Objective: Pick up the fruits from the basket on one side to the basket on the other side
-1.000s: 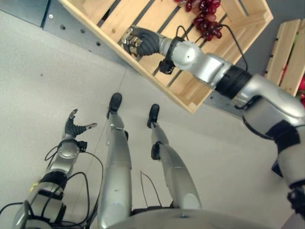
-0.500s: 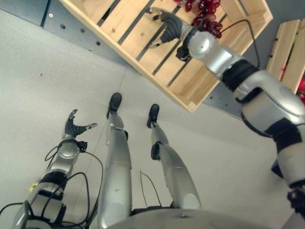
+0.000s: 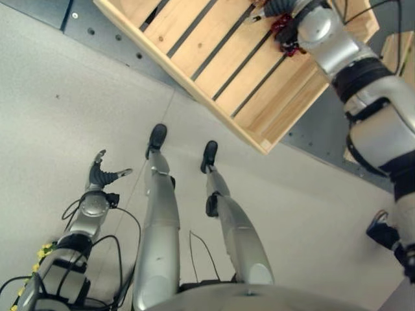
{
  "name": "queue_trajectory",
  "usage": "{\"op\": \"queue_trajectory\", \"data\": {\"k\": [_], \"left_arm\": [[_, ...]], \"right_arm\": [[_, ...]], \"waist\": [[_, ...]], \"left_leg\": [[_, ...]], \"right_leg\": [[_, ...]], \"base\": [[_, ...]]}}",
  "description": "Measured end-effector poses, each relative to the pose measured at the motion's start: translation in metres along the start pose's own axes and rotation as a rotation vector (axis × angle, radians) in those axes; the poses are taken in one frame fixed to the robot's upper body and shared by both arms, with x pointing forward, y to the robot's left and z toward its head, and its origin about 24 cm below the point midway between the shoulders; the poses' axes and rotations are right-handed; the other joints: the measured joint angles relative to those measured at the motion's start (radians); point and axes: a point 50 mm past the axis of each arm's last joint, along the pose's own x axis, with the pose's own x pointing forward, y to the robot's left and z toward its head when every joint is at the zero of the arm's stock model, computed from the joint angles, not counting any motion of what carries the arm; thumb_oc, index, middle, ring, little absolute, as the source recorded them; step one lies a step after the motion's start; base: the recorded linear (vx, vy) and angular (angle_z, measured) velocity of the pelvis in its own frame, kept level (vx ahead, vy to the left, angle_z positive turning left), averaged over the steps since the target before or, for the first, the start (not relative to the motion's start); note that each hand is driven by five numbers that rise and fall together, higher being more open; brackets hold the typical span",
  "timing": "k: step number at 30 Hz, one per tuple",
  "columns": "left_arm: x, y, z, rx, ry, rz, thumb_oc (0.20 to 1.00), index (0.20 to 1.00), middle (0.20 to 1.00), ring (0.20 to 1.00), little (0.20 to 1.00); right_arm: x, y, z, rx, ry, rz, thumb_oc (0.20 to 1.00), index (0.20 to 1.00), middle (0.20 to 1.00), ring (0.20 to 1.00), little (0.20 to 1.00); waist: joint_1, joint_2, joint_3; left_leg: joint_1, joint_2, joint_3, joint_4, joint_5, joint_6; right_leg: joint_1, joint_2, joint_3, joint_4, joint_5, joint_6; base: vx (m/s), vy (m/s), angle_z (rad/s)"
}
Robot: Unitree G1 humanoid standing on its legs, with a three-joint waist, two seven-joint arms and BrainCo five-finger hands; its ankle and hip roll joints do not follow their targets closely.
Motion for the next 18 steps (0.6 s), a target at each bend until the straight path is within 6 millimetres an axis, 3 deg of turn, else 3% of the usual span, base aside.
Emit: {"op": "queue_trajectory", "data": {"k": [9,18], "left_arm": [[0.0,-0.001,0.004,-0.007,-0.019,-0.002,1.0,1.0,1.0,1.0,1.0],[0.0,0.001,0.005,-0.002,-0.025,0.0,1.0,1.0,1.0,1.0,1.0]], "right_arm": [[-0.004,-0.021,-0.014,-0.025,0.042,-0.053,1.0,1.0,1.0,1.0,1.0],[-0.005,-0.024,-0.021,-0.087,0.072,-0.058,1.0,1.0,1.0,1.0,1.0]], "waist": [[-0.001,0.0,0.0],[0.001,0.0,0.0]], "left_leg": [[-0.001,-0.01,-0.006,-0.009,0.005,0.003],[-0.001,-0.015,-0.006,-0.008,0.007,0.006]], "right_leg": [[-0.001,-0.005,-0.001,0.0,-0.005,0.007],[0.0,-0.008,-0.001,0.002,-0.006,0.008]], "base": [[0.01,-0.003,0.02],[0.0,0.0,0.0]]}}
